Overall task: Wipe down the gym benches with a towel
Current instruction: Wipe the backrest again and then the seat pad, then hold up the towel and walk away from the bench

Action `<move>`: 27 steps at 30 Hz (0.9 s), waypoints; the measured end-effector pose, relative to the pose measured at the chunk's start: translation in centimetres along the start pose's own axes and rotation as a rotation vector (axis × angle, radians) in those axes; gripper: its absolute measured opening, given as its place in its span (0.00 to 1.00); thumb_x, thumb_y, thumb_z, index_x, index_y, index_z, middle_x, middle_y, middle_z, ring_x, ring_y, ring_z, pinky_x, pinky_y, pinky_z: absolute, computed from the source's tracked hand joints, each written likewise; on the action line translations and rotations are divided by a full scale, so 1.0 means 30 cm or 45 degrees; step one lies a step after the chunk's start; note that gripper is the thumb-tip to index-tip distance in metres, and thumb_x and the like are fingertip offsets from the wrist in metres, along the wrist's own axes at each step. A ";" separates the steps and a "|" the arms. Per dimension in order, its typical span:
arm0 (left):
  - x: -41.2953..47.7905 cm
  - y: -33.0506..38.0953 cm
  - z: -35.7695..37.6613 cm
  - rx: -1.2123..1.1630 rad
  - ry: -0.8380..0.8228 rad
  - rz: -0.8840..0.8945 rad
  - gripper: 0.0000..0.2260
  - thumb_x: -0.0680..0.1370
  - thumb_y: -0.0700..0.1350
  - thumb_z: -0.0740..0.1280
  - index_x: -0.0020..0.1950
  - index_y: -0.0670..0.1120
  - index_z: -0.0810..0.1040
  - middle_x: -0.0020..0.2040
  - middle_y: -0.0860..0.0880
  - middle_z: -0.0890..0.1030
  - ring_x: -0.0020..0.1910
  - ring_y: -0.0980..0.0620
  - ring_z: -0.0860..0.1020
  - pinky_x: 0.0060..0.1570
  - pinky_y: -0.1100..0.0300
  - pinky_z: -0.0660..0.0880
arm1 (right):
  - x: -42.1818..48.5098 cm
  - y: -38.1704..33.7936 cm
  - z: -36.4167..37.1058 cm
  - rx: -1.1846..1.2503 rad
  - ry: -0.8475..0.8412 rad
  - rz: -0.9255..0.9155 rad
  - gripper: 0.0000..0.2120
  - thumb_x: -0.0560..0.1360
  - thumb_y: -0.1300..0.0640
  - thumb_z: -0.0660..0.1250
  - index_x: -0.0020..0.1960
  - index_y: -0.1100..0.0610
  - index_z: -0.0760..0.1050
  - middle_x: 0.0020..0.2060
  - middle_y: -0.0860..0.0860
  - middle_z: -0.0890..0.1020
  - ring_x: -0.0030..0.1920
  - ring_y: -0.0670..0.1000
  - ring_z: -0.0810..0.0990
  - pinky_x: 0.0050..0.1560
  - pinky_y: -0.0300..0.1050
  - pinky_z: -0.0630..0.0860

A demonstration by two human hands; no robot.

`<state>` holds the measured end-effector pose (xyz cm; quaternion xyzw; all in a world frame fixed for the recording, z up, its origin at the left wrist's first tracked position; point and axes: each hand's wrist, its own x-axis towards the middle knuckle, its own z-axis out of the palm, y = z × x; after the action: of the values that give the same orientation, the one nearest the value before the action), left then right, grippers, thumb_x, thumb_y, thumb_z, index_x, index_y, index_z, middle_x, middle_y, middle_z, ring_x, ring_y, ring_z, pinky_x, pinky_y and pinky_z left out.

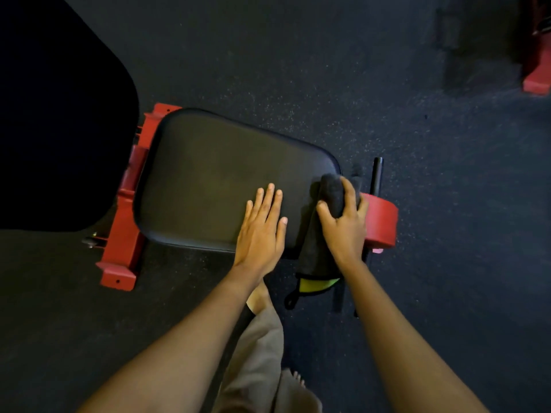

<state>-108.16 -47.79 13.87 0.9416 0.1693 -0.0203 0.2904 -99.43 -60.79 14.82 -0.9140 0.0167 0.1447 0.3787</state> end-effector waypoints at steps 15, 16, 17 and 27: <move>-0.460 0.408 -0.597 -0.754 0.470 -0.275 0.17 0.82 0.47 0.57 0.70 0.44 0.69 0.67 0.45 0.73 0.67 0.50 0.71 0.61 0.65 0.64 | -0.611 -0.409 -0.415 0.356 -0.240 -0.349 0.26 0.78 0.56 0.65 0.73 0.50 0.62 0.67 0.58 0.67 0.66 0.57 0.70 0.61 0.40 0.63; -0.480 0.444 -0.665 -0.745 0.495 -0.233 0.17 0.82 0.47 0.57 0.70 0.44 0.69 0.68 0.45 0.73 0.67 0.50 0.70 0.62 0.65 0.63 | -0.645 -0.480 -0.450 0.371 -0.250 -0.408 0.26 0.78 0.55 0.65 0.73 0.49 0.62 0.66 0.57 0.67 0.65 0.56 0.70 0.62 0.41 0.64; -0.511 0.478 -0.768 -0.727 0.546 -0.188 0.17 0.82 0.48 0.57 0.71 0.45 0.69 0.68 0.46 0.72 0.68 0.51 0.69 0.63 0.64 0.63 | -0.694 -0.580 -0.494 0.391 -0.269 -0.492 0.26 0.78 0.55 0.65 0.73 0.48 0.62 0.66 0.55 0.67 0.64 0.54 0.71 0.61 0.41 0.65; -0.737 0.446 -1.647 -1.104 1.096 -0.349 0.18 0.83 0.53 0.54 0.67 0.45 0.73 0.66 0.46 0.74 0.67 0.47 0.69 0.66 0.59 0.63 | -1.049 -1.378 -0.592 0.584 -0.444 -0.944 0.23 0.79 0.52 0.64 0.72 0.47 0.62 0.64 0.54 0.66 0.59 0.51 0.70 0.58 0.44 0.68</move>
<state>-127.52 -37.57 65.17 0.6315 0.3833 0.3943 0.5467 -119.29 -46.19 63.88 -0.7131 -0.3432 0.1438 0.5942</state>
